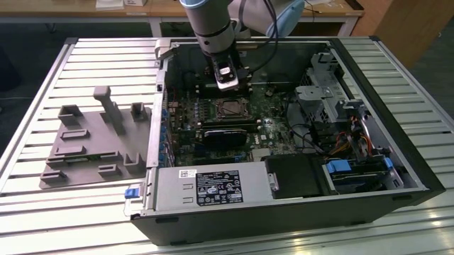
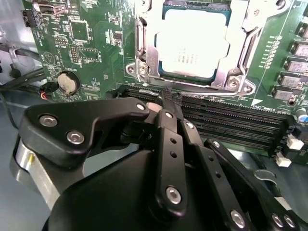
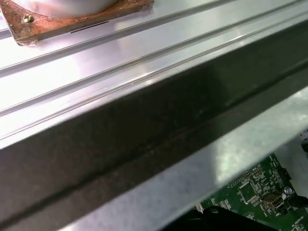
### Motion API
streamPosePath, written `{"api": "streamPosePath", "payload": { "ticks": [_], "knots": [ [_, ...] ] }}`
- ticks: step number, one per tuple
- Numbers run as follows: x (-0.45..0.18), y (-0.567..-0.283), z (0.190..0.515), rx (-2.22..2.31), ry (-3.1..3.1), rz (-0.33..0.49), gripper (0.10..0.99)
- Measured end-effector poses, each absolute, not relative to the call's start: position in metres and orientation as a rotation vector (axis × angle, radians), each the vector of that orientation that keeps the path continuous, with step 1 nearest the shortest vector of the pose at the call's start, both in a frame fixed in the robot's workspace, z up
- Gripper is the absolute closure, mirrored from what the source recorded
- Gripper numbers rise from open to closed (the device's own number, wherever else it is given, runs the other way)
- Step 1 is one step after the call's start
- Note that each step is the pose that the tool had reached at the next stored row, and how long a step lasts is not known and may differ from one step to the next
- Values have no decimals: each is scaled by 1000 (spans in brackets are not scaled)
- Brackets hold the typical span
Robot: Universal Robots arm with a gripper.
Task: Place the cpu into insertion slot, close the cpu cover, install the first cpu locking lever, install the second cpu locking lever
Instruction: 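Install the first cpu locking lever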
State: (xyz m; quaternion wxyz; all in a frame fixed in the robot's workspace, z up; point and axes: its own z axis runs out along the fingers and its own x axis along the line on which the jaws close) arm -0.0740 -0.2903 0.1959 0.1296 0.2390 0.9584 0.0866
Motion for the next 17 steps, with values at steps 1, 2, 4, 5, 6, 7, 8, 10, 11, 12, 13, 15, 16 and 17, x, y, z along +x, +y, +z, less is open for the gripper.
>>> {"api": "streamPosePath", "payload": {
  "ticks": [1,2,4,5,6,7,8,10,11,12,13,15,16,17],
  "knots": [
    [-74,-290,195,695,2785,252,984],
    [-74,-291,195,694,2785,251,984],
    [-74,-291,195,694,2785,250,984],
    [-74,-292,195,694,2785,248,984],
    [-74,-292,194,694,2785,247,984],
    [-74,-293,194,694,2785,246,984],
    [-74,-293,194,693,2785,245,984],
    [-74,-293,193,693,2785,244,984],
    [-74,-293,193,693,2785,243,984],
    [-74,-293,192,693,2784,243,984],
    [-74,-293,192,693,2784,242,984],
    [-74,-293,191,692,2784,242,984],
    [-74,-293,190,692,2783,242,984],
    [-74,-293,190,692,2783,242,984]
  ]
}}
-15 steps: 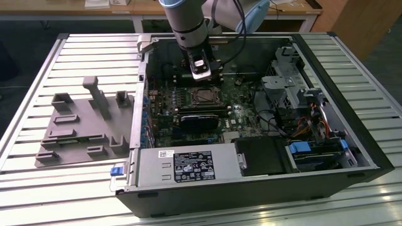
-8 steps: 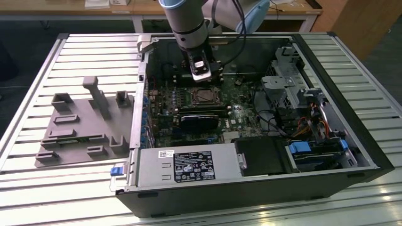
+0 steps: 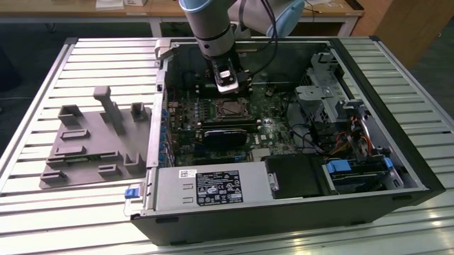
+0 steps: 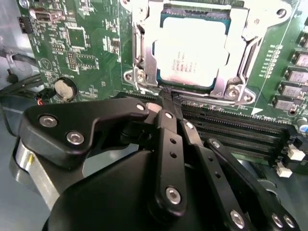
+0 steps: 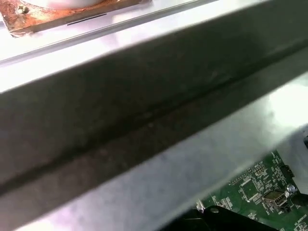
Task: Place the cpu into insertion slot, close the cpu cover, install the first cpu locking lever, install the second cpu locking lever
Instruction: 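Install the first cpu locking lever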
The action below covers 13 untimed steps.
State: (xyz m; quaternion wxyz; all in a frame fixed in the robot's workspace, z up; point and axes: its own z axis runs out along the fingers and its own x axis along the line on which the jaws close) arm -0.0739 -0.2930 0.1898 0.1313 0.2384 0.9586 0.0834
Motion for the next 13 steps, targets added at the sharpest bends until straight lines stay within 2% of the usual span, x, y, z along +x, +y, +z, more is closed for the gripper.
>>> {"api": "streamPosePath", "payload": {
  "ticks": [13],
  "knots": [
    [-74,-293,192,693,2783,244,984]
  ]
}}
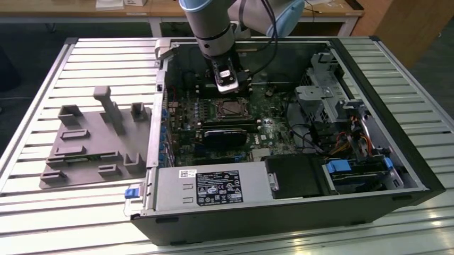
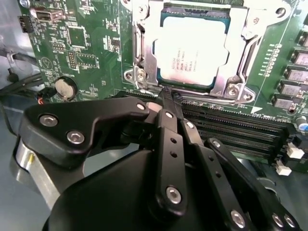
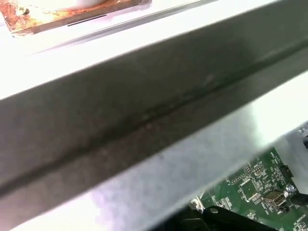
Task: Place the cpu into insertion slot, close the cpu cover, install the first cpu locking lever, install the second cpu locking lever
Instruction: 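Install the first cpu locking lever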
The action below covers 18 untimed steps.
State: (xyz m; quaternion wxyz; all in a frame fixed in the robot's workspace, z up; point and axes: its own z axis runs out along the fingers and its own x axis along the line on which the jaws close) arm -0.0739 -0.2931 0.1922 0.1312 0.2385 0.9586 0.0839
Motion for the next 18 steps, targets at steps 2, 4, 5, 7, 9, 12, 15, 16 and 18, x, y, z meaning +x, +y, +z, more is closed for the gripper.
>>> {"api": "streamPosePath", "payload": {
  "ticks": [2,4,5,7,9,12,15,16,18],
  "knots": [
    [-74,-293,195,693,2783,244,984],
    [-74,-293,198,693,2783,244,984],
    [-74,-293,199,693,2783,244,984],
    [-74,-293,201,692,2783,243,984],
    [-74,-293,203,692,2783,242,984],
    [-74,-293,206,692,2783,242,984],
    [-74,-293,206,692,2783,242,984],
    [-74,-293,206,692,2783,242,984],
    [-74,-293,207,692,2783,242,984]
  ]
}}
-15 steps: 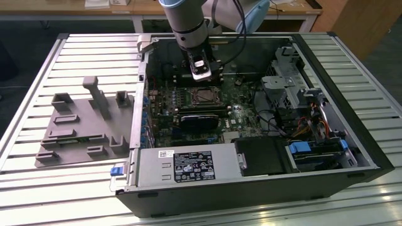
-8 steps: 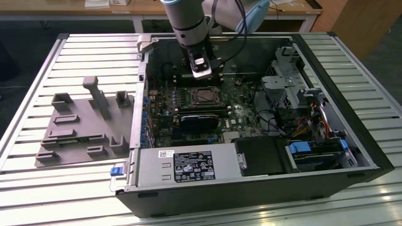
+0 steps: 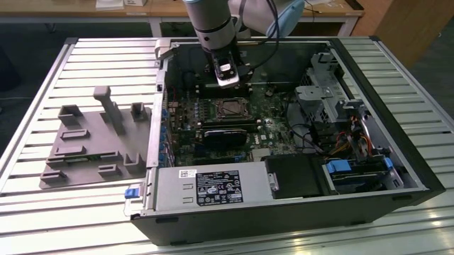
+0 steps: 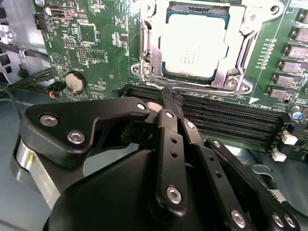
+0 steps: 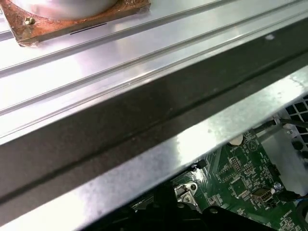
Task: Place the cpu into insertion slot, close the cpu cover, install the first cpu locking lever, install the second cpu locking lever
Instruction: 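Install the first cpu locking lever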
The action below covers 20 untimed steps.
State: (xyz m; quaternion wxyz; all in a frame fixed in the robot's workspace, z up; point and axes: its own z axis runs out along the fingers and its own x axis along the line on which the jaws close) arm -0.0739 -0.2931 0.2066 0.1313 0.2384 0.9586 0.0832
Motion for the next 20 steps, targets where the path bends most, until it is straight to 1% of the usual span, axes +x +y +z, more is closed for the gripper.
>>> {"api": "streamPosePath", "payload": {
  "ticks": [5,15,20],
  "knots": [
    [-74,-293,206,693,2792,227,984],
    [-72,-294,206,685,2829,72,984],
    [-72,-302,206,686,2838,58,984]
  ]
}}
